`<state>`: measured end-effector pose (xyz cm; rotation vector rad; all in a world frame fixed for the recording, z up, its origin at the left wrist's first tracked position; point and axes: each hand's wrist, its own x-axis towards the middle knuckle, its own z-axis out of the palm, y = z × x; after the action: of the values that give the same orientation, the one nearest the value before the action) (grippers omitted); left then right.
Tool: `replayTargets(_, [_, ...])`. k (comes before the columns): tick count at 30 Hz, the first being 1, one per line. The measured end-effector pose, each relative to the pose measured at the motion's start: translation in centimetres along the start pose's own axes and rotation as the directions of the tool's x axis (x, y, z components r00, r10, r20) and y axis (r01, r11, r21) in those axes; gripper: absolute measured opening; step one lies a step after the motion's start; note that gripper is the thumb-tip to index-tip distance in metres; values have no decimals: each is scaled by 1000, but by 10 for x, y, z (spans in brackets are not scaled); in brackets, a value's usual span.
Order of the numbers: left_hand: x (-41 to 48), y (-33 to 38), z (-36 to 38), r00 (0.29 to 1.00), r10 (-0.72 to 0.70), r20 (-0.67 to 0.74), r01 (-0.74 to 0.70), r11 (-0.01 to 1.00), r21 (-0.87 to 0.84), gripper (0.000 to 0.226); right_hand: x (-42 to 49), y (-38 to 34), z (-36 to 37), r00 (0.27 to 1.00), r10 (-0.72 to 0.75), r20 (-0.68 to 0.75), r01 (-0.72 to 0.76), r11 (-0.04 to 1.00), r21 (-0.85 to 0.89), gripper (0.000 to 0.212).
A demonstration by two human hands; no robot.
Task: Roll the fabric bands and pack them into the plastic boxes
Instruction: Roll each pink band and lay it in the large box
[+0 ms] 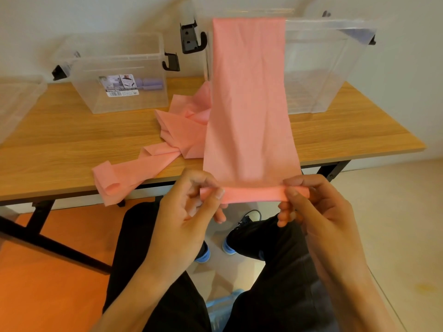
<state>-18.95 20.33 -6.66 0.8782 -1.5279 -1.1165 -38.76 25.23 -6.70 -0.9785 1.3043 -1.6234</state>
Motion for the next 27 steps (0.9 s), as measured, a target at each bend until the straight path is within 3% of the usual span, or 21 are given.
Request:
replayTargets(7, [1,2,-5,997,-83,4,83,996,-26,16,0,-2,-6,999,2,32,0,997,-74,29])
replayTargets(13, [6,-3,-6,998,-58,22,58,998,4,11,1,-1,-1,998,-55,22,58,986,-157,15])
replayTargets(17, [11,-4,-2,997,-61,50,63,998,-28,21,3,1,2,1000,-13,17,15,991,-136,24])
replayTargets(27, [18,0,8,994,-79,-71,67,985,-157,24,14,0,7,999,-5,-41,4,1000,-25,11])
